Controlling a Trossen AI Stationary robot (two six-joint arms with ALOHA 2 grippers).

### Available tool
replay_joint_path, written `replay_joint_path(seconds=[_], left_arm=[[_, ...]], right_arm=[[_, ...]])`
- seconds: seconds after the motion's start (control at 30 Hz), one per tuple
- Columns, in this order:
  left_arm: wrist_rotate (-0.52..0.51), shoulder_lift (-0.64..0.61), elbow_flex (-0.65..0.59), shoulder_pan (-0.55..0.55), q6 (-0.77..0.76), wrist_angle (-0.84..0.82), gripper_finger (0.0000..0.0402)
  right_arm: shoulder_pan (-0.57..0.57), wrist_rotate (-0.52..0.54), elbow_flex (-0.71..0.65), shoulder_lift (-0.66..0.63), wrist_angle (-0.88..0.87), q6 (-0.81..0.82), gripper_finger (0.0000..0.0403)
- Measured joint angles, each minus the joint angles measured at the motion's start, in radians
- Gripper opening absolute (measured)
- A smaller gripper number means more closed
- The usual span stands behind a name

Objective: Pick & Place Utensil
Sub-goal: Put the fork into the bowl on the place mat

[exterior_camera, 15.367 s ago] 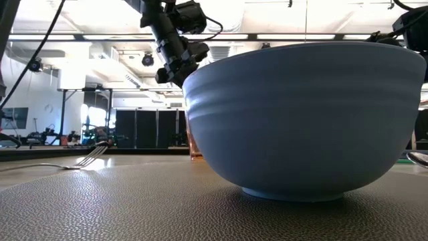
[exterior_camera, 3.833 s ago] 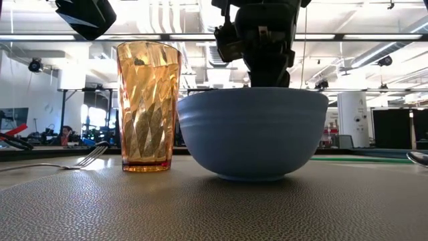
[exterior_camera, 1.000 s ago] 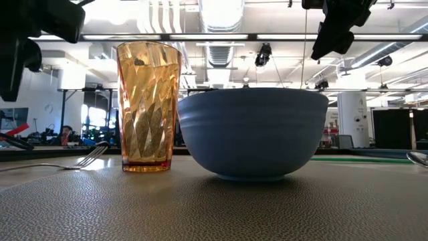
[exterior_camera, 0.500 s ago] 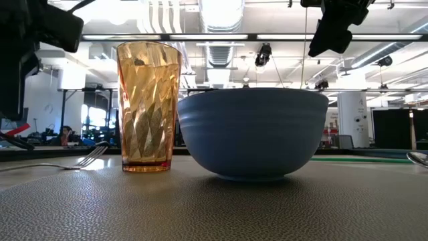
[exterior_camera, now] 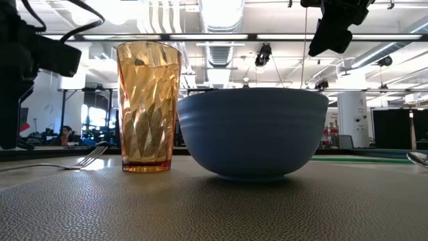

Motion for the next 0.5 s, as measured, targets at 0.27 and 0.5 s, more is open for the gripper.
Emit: replay_joint_path(seconds=[0.27, 0.5], left_arm=[[-0.002, -0.069, -0.113, 0.007, -0.007, 0.185, 0.0159], [-0.01, -0.07, -0.153, 0.013, -0.024, 0.229, 0.0159]], right_arm=[[0.0, 0.001, 0.0, 0.0, 0.001, 0.0, 0.0068], [0.0, 0.001, 0.0, 0.0, 0.024, -0.001, 0.0068]])
